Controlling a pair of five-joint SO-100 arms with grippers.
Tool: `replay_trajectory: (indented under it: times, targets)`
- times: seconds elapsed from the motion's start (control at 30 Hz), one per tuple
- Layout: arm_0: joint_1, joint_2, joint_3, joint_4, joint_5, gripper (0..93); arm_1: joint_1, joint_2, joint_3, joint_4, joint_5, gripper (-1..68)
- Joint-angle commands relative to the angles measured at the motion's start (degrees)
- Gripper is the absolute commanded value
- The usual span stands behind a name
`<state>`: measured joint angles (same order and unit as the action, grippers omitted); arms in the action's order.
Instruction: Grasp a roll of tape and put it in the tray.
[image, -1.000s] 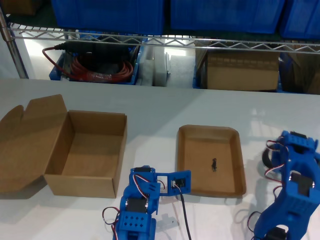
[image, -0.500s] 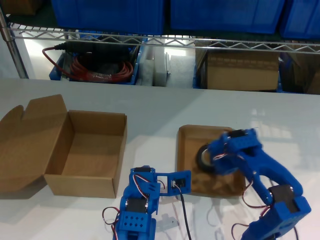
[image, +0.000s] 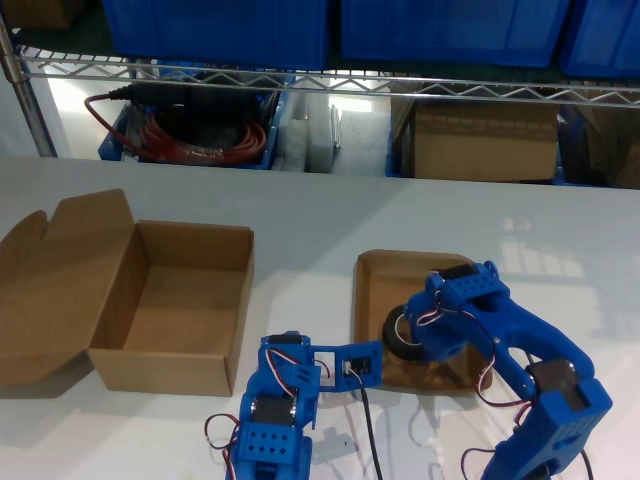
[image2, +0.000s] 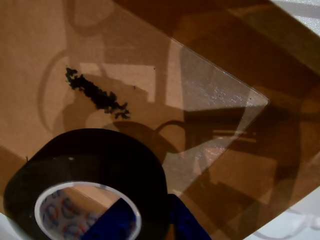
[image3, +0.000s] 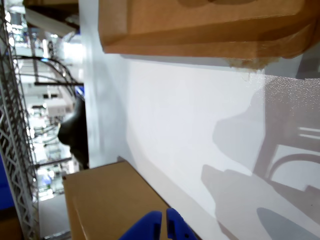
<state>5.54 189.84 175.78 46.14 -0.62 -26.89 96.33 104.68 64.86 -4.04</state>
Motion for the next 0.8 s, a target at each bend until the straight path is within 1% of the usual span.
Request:
replay_trajectory:
  times: [0.0,0.17,0.27,0.33,0.37,0.43,0.47,0.53,0.57,0.6,0.67,0.7,0.77]
  targets:
    - [-0.53,0.62,1.85,-0.70,0.09,0.2,-0.26,0.26,-2.02,-0.62,-0.26,27.6]
    - [-0.53,0.62,1.85,-0.70,0.09,0.2,0.62,1.05,-2.11,-0.18,-0.70,28.9]
    - [-0.53,0.62,1.85,-0.70,0.09,0.2,4.57,6.86,-0.09,-1.76,-1.49,25.7]
    - [-0.53,0.62,1.85,-0.70,0.09,0.2,10.28,16.70,4.57,-5.10,-2.11,20.9]
    - [-0.53,0.62,1.85,-0.70,0.09,0.2,14.15,23.20,8.17,-7.38,-3.08,16.7]
    - [-0.53,0.62,1.85,-0.70,0.09,0.2,22.76,37.53,18.02,-14.15,-3.34,3.0]
    - [-0.53,0.62,1.85,-0.70,0.09,0.2,26.28,45.18,24.79,-18.02,-3.96,0.4]
    - [-0.53,0.62,1.85,-0.70,0.09,0.2,30.59,61.00,39.55,-22.68,-6.33,0.3]
    - [-0.53,0.62,1.85,-0.70,0.09,0.2,31.55,68.73,46.05,-22.41,-7.73,0.3]
    - [-0.53,0.62,1.85,-0.70,0.09,0.2,31.99,76.20,51.86,-21.45,-8.79,0.3]
    - [-0.53,0.62,1.85,-0.70,0.09,0.2,31.73,87.54,60.21,-16.52,-10.90,0.2]
    - [-0.53,0.62,1.85,-0.70,0.09,0.2,31.46,91.32,62.93,-13.89,-11.34,0.2]
    - [-0.53,0.62,1.85,-0.70,0.09,0.2,31.46,91.93,65.57,-12.83,-11.07,0.2]
